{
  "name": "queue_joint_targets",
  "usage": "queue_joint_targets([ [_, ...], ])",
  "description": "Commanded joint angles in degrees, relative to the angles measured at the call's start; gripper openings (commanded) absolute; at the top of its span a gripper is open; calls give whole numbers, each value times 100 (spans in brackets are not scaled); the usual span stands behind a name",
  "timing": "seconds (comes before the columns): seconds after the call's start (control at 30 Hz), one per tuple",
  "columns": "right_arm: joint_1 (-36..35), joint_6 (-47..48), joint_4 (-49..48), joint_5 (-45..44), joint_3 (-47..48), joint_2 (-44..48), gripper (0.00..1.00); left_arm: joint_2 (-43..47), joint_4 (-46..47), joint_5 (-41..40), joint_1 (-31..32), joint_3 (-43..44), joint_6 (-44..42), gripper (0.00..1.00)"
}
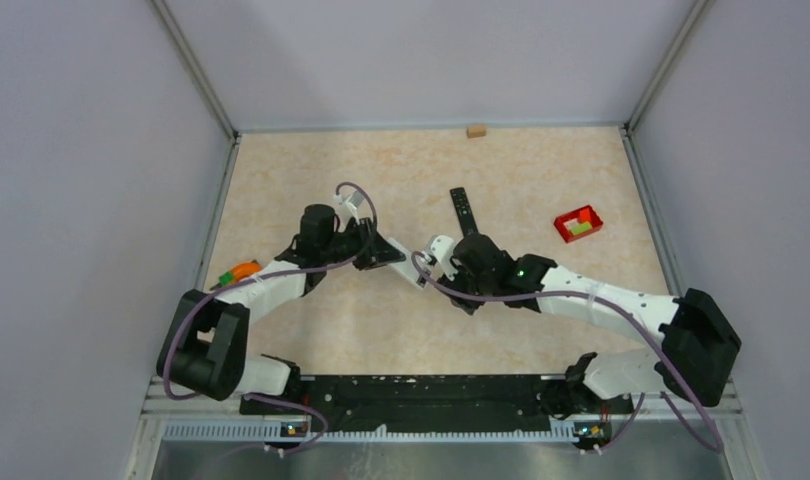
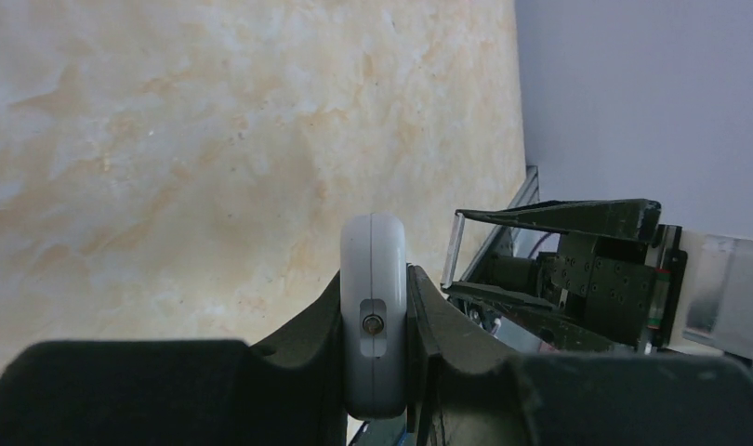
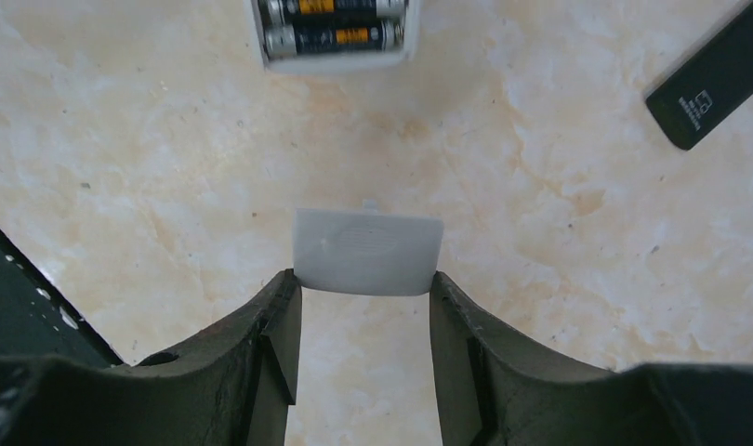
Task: Load the batteries into the remote control
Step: Pick up the battery cover at the center of the board, then load the battery cover into the remote control.
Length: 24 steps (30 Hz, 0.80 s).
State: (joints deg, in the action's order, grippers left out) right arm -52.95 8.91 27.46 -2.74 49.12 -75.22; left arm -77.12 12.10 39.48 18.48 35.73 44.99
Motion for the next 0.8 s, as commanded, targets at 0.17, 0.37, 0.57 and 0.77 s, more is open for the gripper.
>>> queue_joint_targets([
  [0.17, -146, 42, -838, 257, -147, 714, 39, -400, 1407, 674, 477, -66, 125, 0],
  [0.37, -169, 37, -806, 452, 10, 640, 39, -377, 1868, 573, 661, -230, 324, 0],
  [0.57, -185, 65, -539, 322, 257, 328, 39, -277, 1815, 488, 700, -255, 309, 0],
  [0.77, -216, 81, -515, 312, 338, 174, 39, -251, 1798, 489, 700, -222, 302, 0],
])
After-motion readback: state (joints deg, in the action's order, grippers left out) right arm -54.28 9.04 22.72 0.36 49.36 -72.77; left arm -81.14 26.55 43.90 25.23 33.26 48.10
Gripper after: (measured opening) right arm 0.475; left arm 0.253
